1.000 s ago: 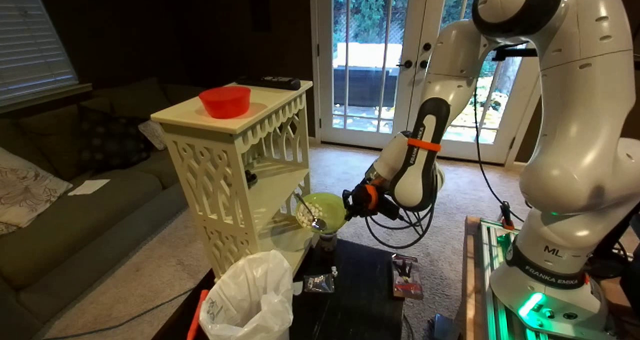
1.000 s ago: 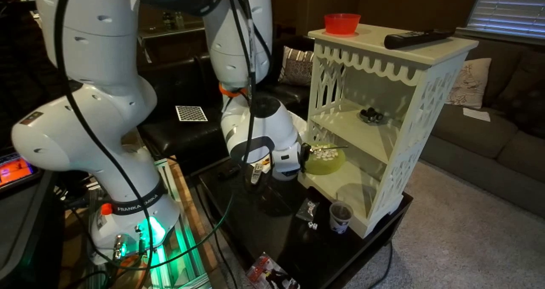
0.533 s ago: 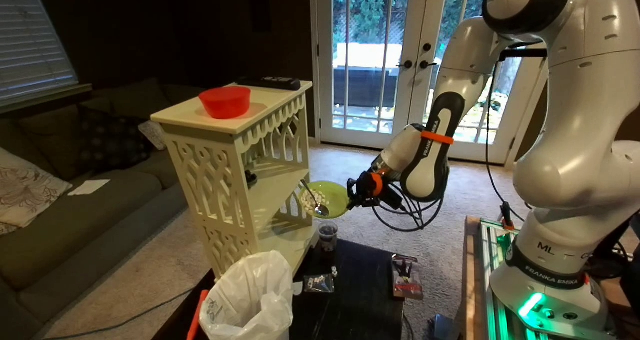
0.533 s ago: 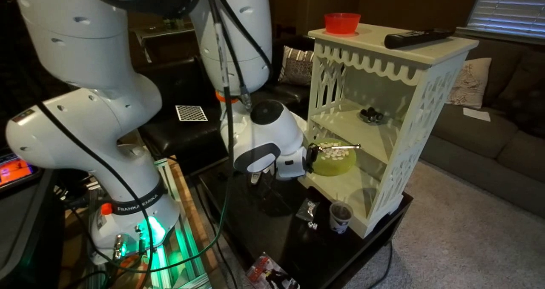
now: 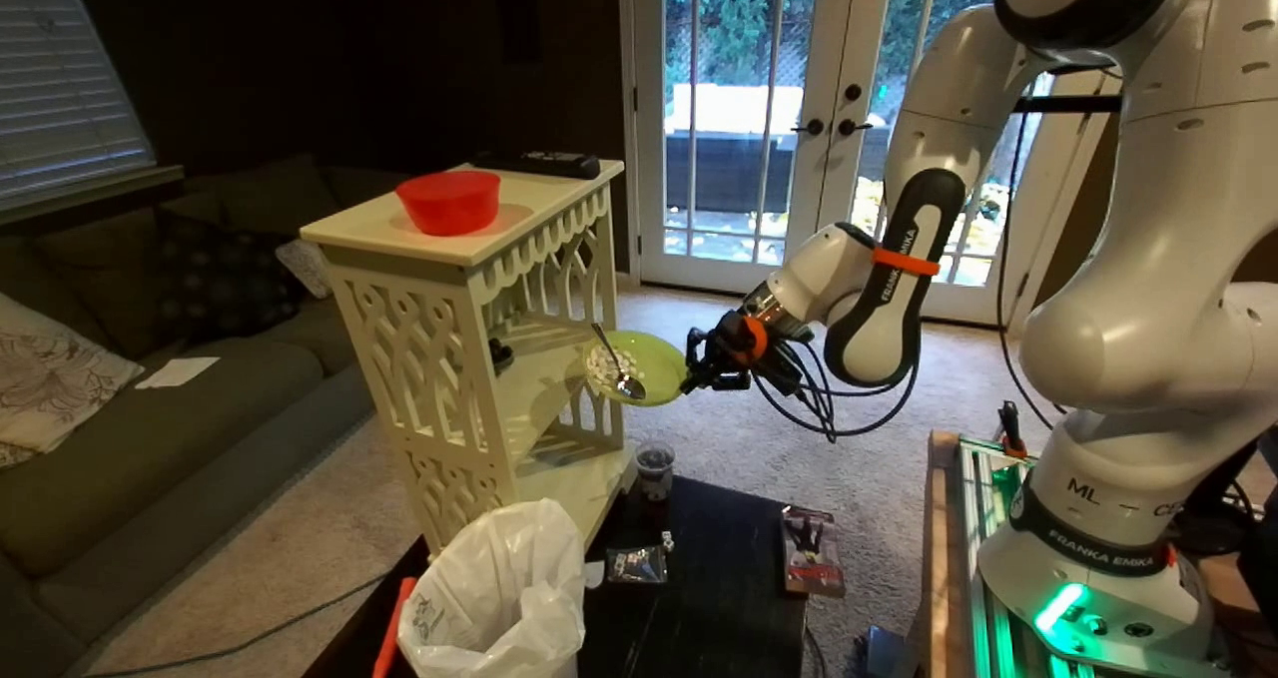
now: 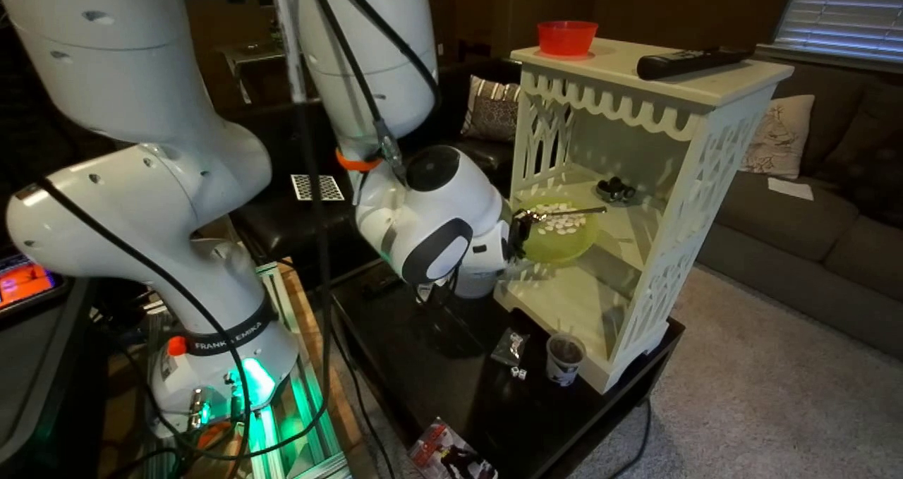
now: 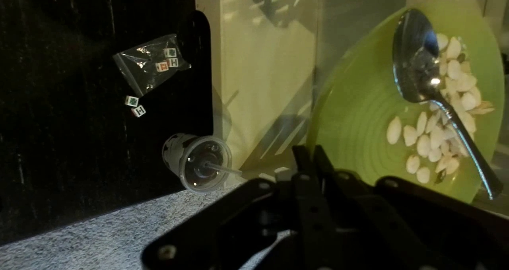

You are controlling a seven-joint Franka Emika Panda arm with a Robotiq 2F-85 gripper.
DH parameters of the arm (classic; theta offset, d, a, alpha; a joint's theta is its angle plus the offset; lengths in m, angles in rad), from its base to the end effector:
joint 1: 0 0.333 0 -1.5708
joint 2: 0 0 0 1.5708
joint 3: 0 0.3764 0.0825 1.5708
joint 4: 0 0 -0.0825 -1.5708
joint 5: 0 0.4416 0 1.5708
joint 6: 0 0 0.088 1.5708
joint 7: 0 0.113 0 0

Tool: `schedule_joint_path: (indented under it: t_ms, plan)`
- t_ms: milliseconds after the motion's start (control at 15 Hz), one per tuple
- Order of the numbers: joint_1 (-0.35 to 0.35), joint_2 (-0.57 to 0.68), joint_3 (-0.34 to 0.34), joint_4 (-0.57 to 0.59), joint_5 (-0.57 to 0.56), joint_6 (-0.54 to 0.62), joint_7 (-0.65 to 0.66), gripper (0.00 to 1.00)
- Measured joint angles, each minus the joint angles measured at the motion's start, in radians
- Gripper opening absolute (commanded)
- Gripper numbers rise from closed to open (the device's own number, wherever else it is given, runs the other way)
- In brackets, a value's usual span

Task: Put the yellow plate on the top shelf of the shelf.

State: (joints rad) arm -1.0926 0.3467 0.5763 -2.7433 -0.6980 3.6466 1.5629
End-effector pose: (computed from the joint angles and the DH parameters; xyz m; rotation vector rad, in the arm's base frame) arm 0.4177 -0.1252 0.2112 -1.8879 1.6542 -0.5310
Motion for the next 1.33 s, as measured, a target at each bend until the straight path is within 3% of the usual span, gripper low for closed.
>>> schedule_joint_path:
  t_ms: [267,600,1000,1333]
  plan:
    - [0.024,-0.09,0.004,0.002,-0.041,-0.005,0.081,0.01]
    - [0.036,-0.092,0.011,0.014,-0.033,-0.037,0.079,0.01]
    - [0.057,-0.059,0.128,0.156,-0.03,-0.319,0.155,0.01]
    - [0.025,0.027,0.212,0.307,-0.009,-0.462,0.171,0.01]
